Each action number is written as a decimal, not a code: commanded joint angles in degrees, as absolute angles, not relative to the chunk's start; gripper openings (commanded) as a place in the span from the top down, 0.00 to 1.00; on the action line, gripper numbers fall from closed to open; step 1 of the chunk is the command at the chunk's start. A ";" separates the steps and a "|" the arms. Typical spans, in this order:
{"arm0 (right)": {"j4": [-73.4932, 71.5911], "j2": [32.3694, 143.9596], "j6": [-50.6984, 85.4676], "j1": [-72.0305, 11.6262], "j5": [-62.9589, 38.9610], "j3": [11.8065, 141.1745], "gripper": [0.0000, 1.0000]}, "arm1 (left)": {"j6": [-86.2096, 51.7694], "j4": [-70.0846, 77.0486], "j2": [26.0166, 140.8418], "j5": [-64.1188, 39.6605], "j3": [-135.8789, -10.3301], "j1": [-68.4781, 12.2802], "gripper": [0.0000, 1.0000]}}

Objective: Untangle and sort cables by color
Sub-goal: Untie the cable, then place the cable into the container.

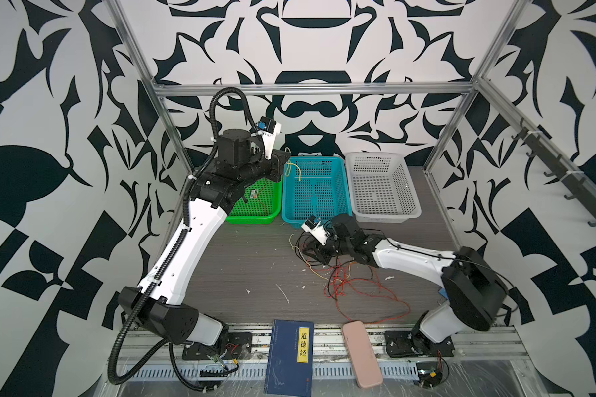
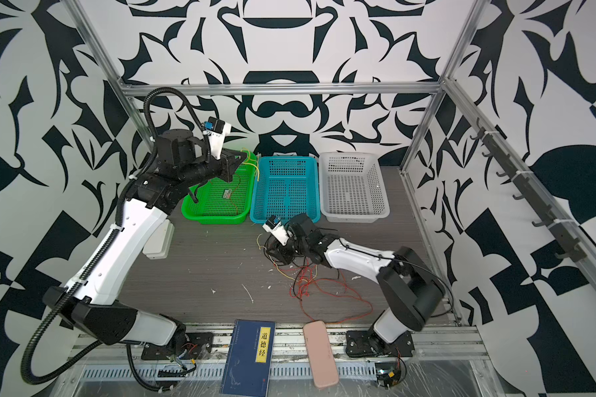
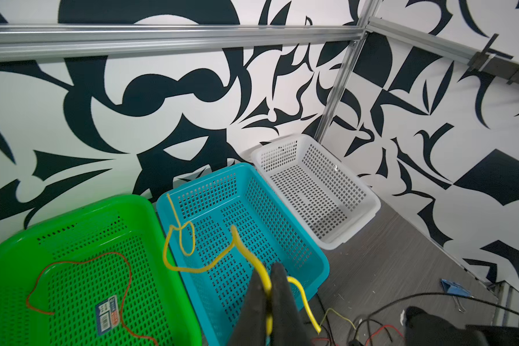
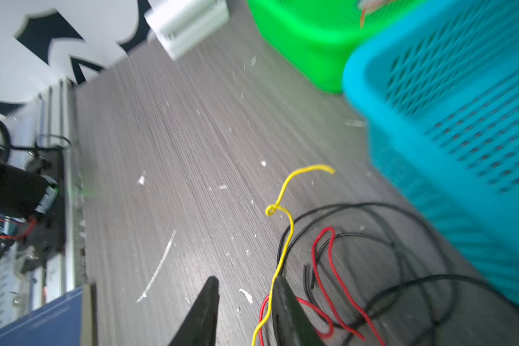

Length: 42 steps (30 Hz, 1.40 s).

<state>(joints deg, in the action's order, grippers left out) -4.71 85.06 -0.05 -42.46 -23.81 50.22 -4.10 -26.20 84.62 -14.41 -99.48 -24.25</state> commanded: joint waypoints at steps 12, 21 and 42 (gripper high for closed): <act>18.86 58.86 4.92 -37.88 8.78 53.61 0.23 | -12.89 -23.43 104.67 -27.87 -115.71 -24.08 1.00; 22.27 52.38 7.74 -36.14 10.37 49.07 0.23 | -13.69 -29.62 118.01 -25.27 -125.05 -24.08 1.00; 19.29 50.80 9.92 -33.66 8.70 42.46 0.26 | -17.53 -28.30 137.08 -26.66 -130.89 -24.43 0.90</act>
<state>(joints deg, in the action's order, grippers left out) 21.63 51.05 8.69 -33.82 9.02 42.57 -17.12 -25.85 134.82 -26.94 -129.36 -24.29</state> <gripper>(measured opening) 0.742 0.096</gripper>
